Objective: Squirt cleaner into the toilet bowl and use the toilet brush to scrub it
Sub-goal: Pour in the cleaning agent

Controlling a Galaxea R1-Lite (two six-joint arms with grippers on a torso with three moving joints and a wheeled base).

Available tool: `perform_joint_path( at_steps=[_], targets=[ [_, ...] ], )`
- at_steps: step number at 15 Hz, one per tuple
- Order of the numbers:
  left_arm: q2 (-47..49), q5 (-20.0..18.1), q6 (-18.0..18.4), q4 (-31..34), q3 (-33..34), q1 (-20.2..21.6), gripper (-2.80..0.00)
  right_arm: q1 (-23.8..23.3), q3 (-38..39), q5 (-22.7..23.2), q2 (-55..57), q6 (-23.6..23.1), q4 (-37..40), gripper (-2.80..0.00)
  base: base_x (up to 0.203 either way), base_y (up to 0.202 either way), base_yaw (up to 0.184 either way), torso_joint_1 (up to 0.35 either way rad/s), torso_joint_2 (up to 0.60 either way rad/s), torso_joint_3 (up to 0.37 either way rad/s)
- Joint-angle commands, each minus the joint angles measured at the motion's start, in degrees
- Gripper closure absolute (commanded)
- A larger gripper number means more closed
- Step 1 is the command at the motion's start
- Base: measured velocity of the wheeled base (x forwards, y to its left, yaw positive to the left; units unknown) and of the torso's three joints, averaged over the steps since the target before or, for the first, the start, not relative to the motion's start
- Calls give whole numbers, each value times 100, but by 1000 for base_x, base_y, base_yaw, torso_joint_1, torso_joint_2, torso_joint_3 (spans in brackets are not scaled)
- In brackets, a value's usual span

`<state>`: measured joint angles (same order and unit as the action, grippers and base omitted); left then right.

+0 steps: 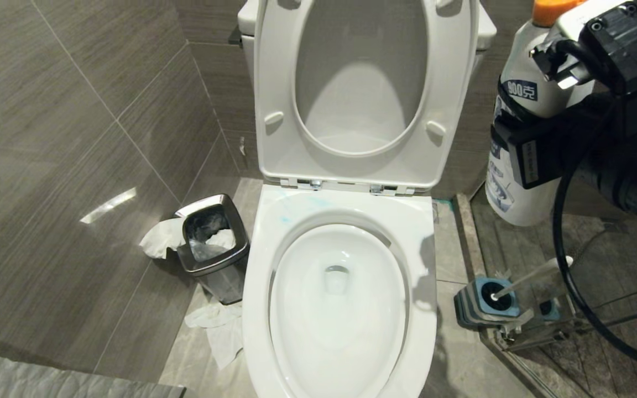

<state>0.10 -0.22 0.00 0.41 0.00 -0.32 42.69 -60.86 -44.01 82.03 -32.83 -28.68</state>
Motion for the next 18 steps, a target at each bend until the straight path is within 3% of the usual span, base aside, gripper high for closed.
perform_joint_path(
  at_steps=[1,6,9,13,18],
  targets=[
    [8,-1,0,-1,9,-3,0,2,-186,-32,322,-13,-23,0,0,0,0,2,2,87],
    [8,-4,0,-1,9,-3,0,265,-989,-410,1108,-291,256,0,0,0,0,0,1,8],
    [8,-3,0,-6,9,4,0,301,-1096,-479,1280,-1114,319,0,0,0,0,0,0,0],
    [8,-3,0,-6,9,-3,0,301,-1069,-486,1306,-2657,313,0,0,0,0,0,0,0],
    [8,-2,0,-6,9,-3,0,292,-1060,-486,1401,-3926,302,0,0,0,0,0,0,0]
  ],
)
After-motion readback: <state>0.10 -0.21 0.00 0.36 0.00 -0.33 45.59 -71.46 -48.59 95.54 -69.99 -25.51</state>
